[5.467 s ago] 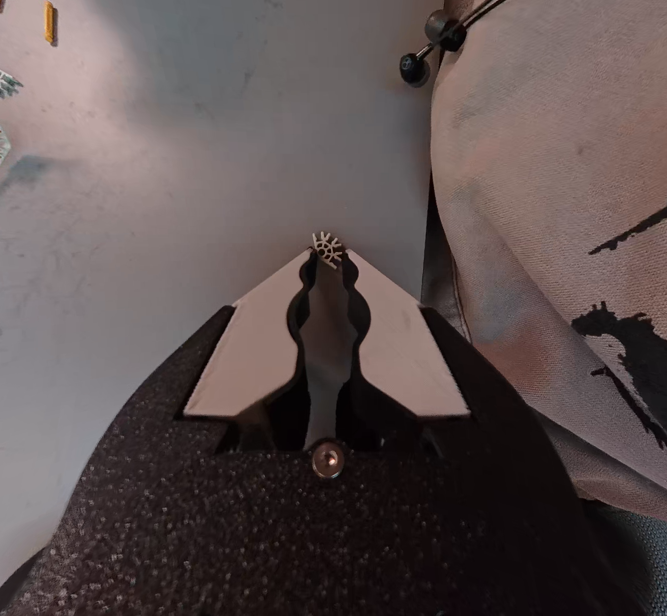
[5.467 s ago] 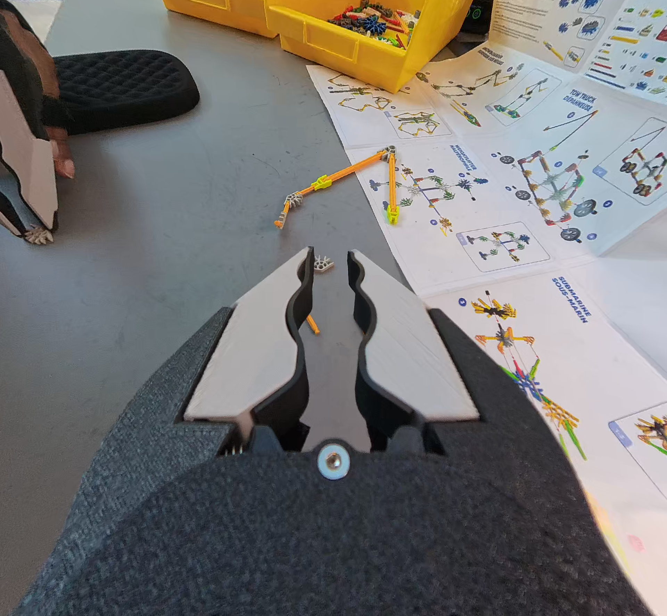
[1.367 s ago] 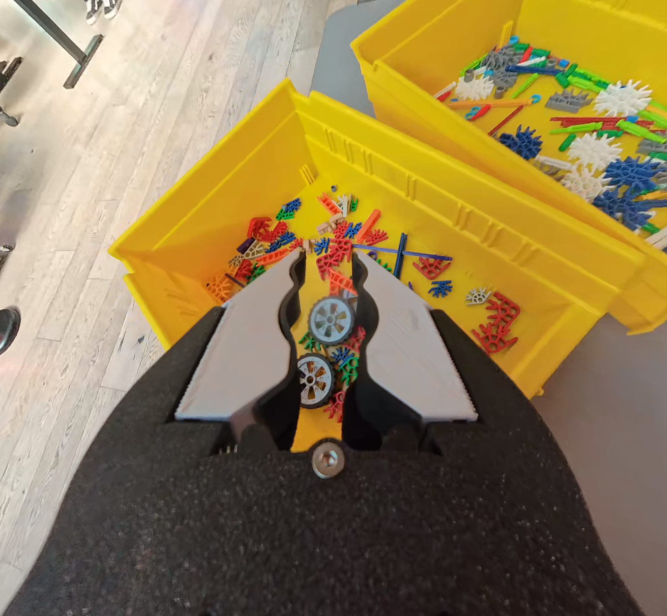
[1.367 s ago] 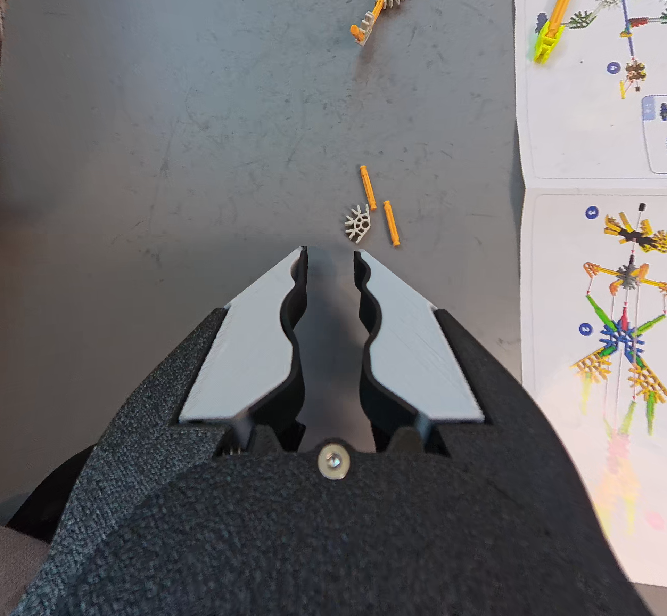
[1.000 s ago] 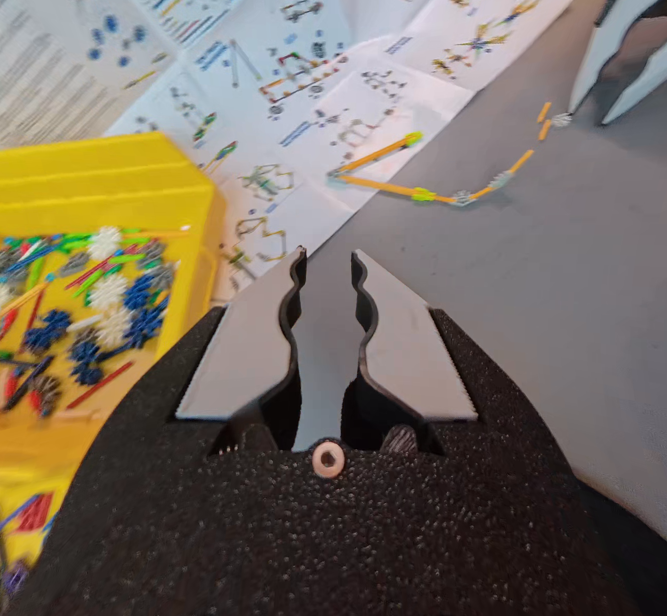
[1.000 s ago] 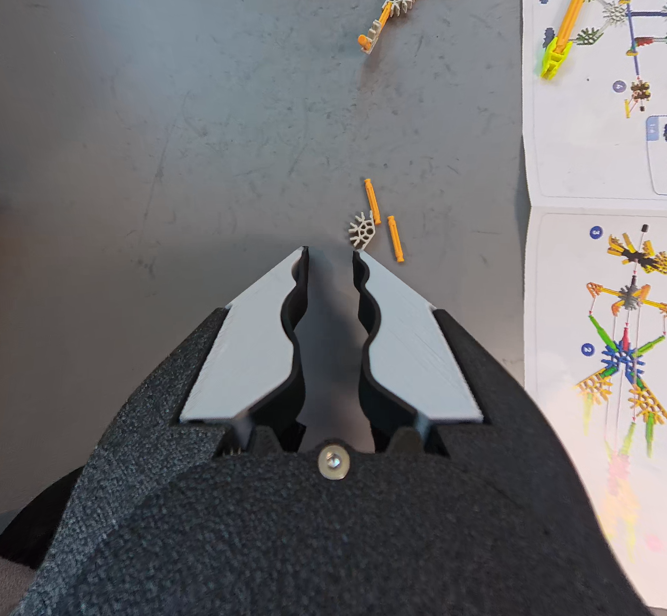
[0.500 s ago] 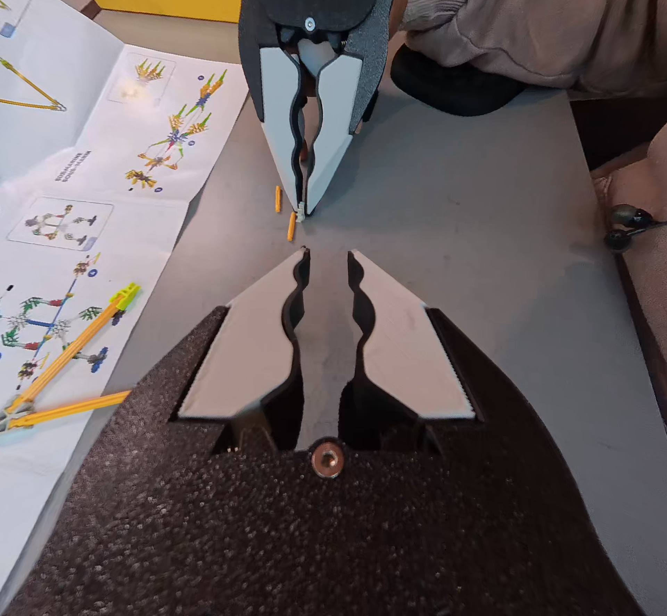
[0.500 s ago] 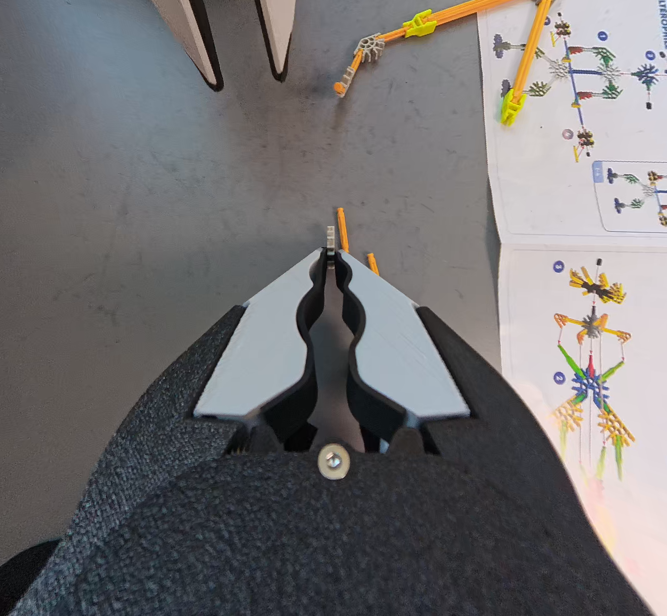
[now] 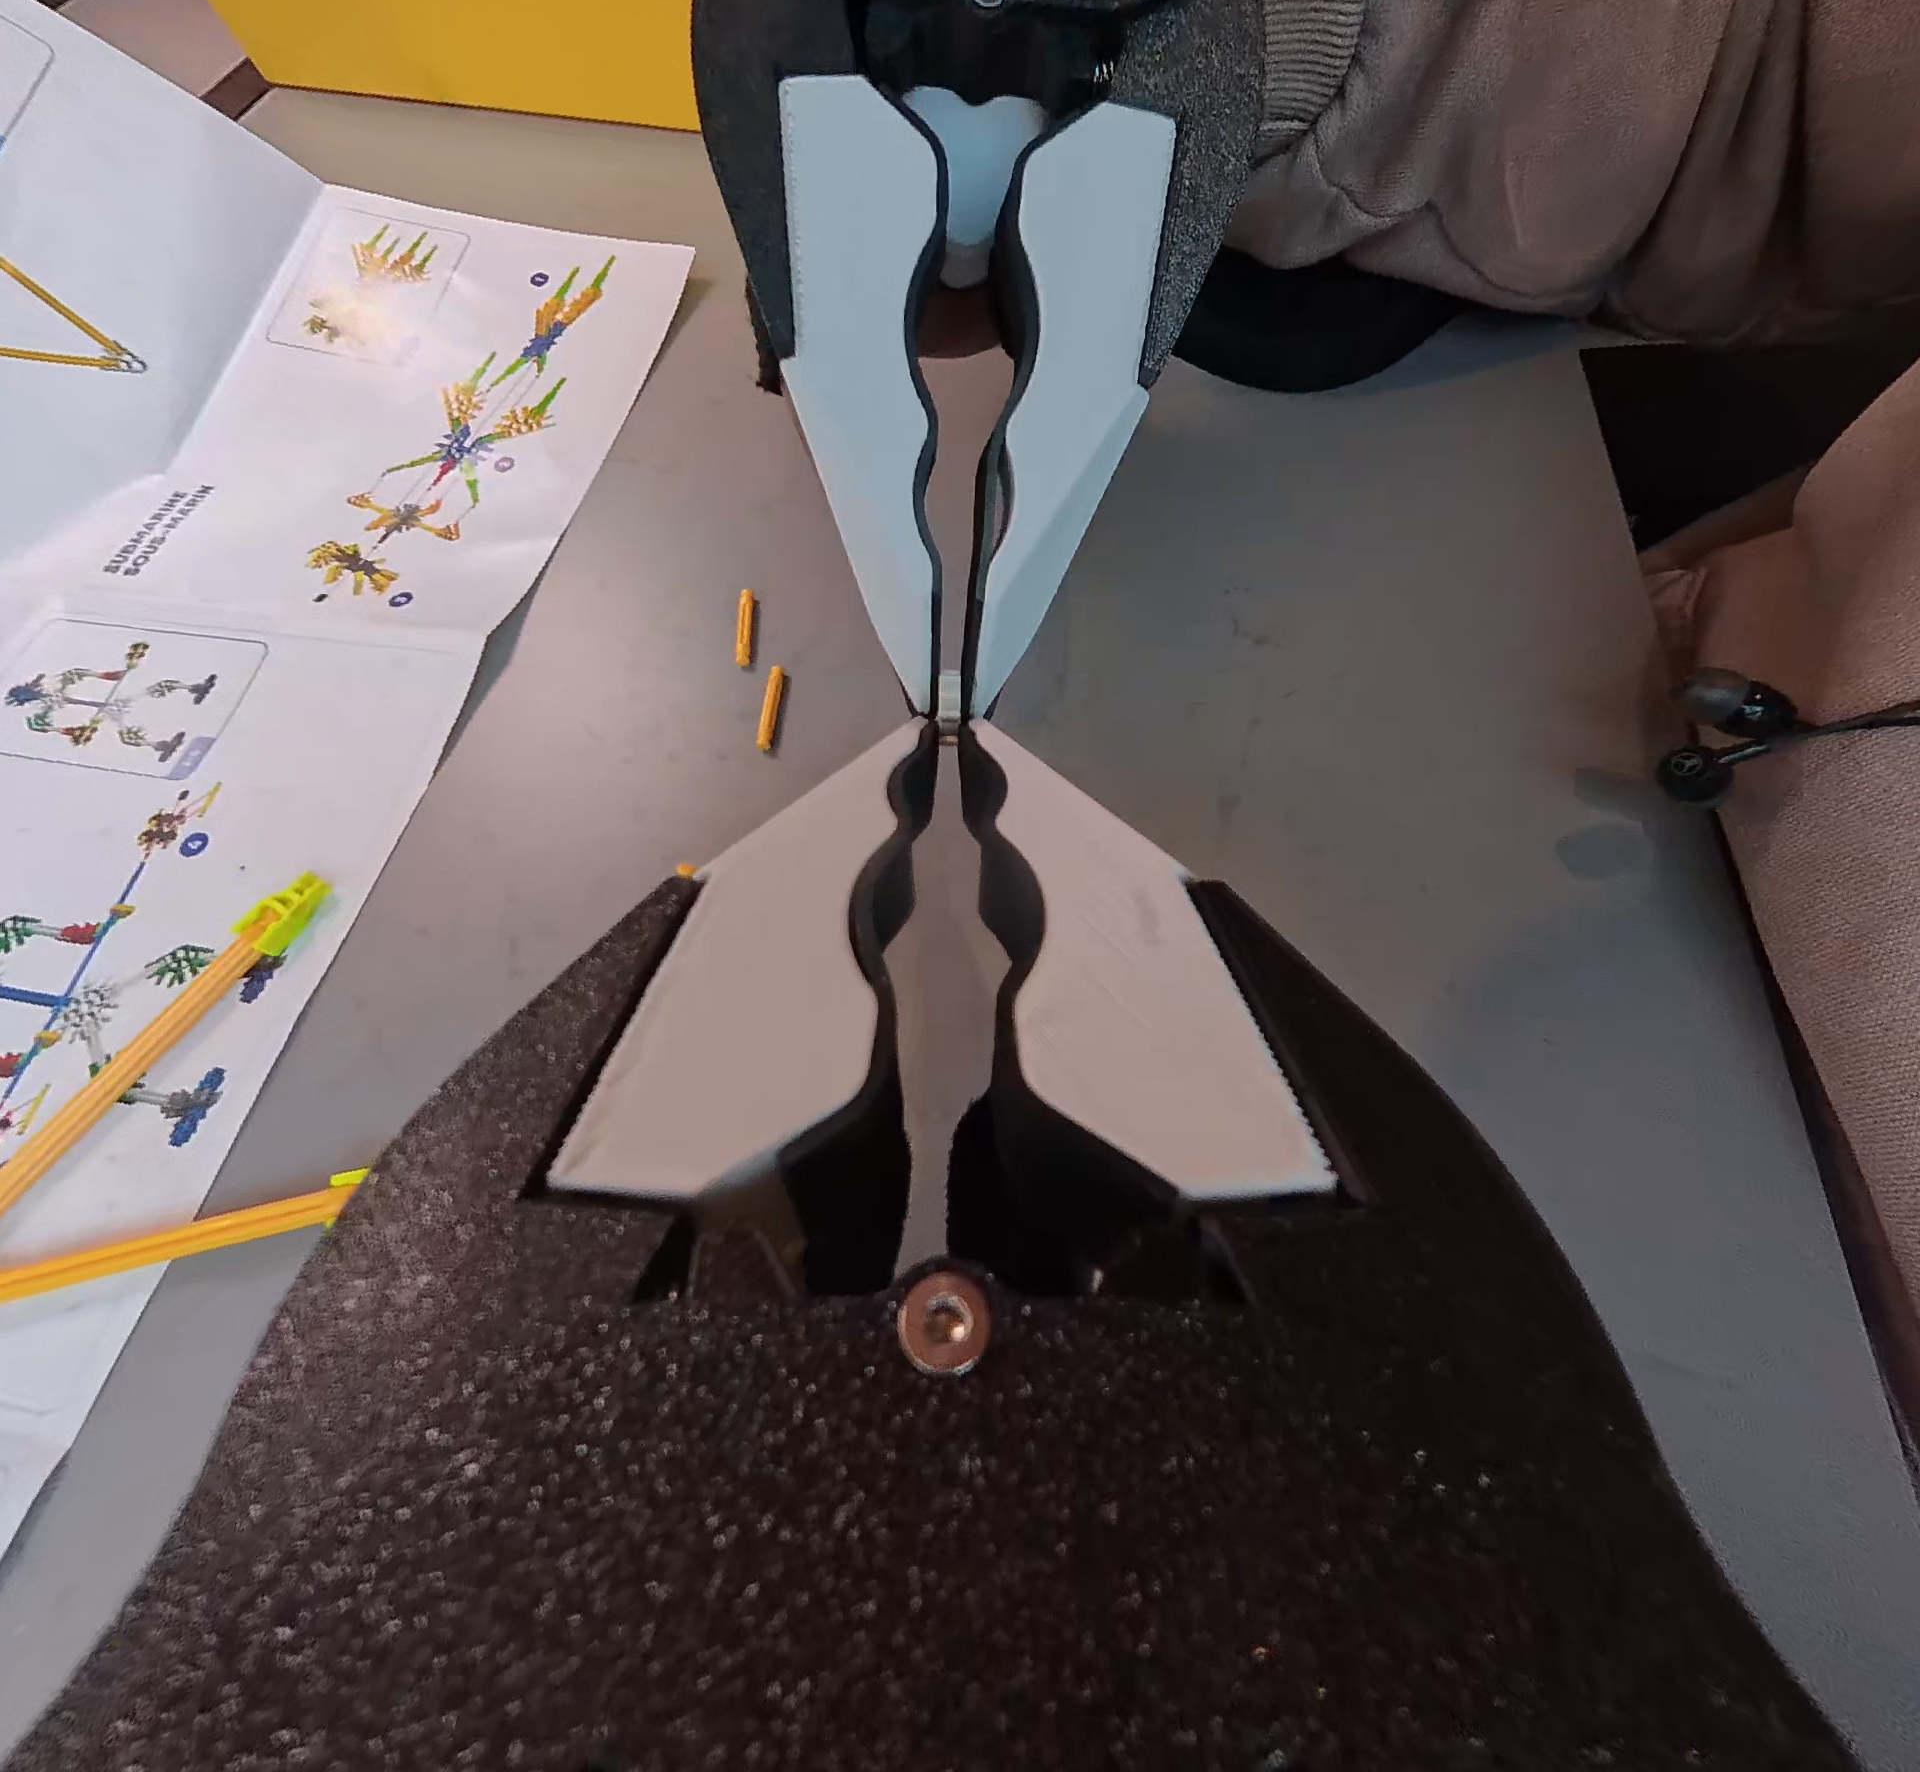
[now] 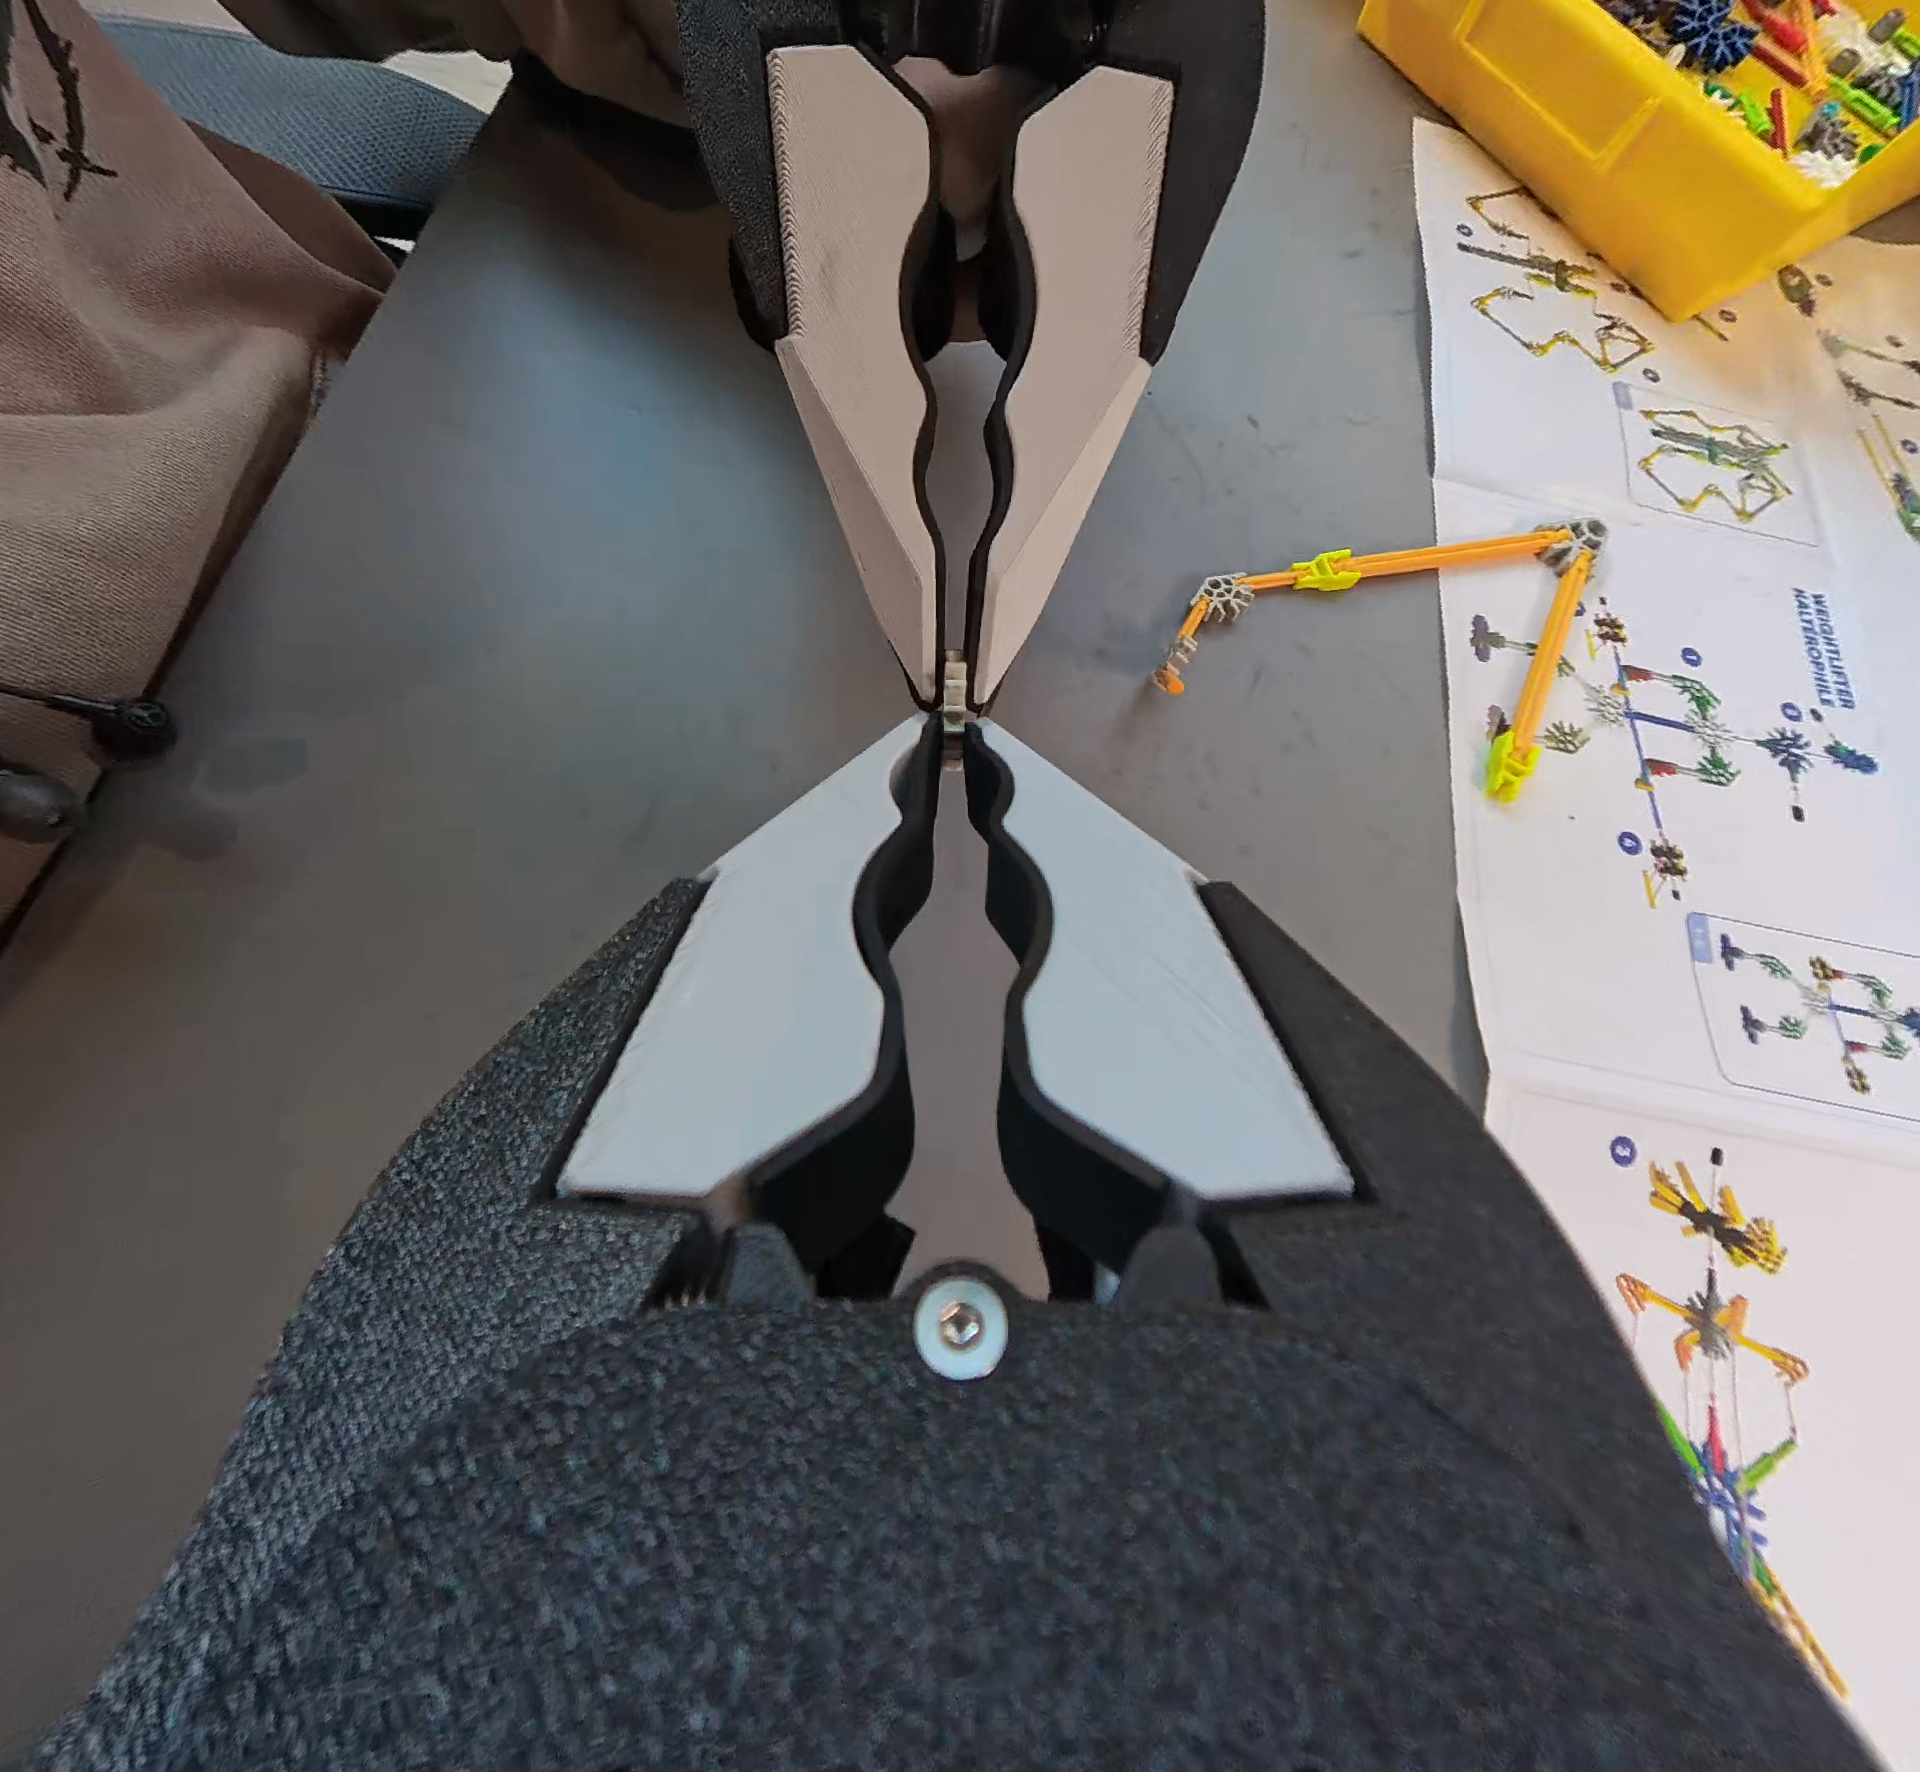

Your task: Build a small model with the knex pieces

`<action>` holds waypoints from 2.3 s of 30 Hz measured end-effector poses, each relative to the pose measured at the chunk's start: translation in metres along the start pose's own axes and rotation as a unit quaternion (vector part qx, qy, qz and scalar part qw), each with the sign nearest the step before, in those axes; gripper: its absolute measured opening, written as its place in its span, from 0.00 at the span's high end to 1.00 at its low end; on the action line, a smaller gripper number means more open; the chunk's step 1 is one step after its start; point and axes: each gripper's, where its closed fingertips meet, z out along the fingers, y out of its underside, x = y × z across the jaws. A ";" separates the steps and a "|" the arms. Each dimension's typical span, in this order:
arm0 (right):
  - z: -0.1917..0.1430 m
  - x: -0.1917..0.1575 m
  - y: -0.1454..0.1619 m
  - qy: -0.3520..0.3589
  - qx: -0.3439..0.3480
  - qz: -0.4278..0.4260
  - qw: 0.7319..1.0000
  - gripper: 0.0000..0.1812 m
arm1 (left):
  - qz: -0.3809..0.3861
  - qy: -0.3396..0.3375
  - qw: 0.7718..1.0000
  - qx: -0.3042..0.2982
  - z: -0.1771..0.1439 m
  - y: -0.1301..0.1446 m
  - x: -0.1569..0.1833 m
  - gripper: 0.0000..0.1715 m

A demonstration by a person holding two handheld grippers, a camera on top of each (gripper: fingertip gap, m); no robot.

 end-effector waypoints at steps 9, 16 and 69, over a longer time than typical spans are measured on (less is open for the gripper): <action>-0.034 0.052 0.049 0.094 -0.068 0.045 0.992 0.86 | 0.004 -0.446 0.894 -0.047 -0.185 0.009 -0.160 0.98; -0.032 0.056 0.079 0.077 -0.104 0.093 0.987 0.88 | -0.185 -0.676 0.694 -0.163 -0.397 0.136 -0.206 0.97; 0.003 0.045 0.066 0.034 -0.132 0.094 0.986 0.97 | -0.010 -0.045 0.991 -0.124 -0.019 0.065 -0.058 0.97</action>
